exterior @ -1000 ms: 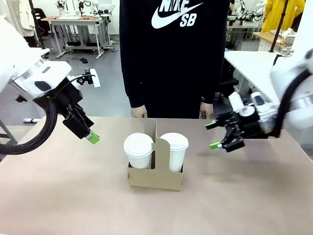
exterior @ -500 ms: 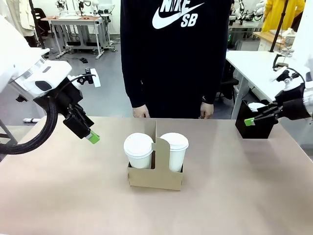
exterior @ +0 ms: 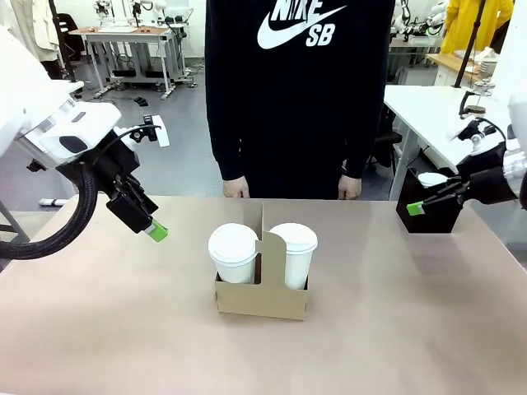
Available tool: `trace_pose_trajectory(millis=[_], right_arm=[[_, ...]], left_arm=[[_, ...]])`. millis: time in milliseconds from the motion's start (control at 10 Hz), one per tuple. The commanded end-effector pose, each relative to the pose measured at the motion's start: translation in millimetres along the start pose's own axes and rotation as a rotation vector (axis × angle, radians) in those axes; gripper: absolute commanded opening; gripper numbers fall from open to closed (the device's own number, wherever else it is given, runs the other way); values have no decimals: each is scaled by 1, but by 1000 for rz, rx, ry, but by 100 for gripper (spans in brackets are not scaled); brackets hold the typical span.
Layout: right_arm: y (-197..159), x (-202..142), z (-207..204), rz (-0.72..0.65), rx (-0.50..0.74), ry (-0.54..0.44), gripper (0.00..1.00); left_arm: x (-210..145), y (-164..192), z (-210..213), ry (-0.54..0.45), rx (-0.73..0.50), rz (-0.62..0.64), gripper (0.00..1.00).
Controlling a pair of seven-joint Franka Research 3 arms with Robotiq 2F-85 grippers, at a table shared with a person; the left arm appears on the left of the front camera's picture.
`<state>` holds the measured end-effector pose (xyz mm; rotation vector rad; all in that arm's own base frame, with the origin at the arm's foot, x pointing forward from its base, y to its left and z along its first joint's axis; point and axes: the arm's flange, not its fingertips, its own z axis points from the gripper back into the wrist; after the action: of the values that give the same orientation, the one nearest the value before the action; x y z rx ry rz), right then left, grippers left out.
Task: Pour a drink into a cup and package it in a carrier.
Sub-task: Insert the held 600 ml Paper Cup into the Cup Carrier.
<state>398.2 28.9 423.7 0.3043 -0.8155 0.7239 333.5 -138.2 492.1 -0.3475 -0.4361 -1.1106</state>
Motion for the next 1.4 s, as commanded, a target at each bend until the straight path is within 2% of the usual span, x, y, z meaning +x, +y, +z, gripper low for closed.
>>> trace_pose_trajectory(millis=[0,1300], right_arm=[[-1,0,1,-2,-5,-4,100],[-1,0,1,-2,-5,-4,100]], left_arm=[[-1,0,-1,-21,-11,3,100],[-1,0,-1,-21,-11,3,100]])
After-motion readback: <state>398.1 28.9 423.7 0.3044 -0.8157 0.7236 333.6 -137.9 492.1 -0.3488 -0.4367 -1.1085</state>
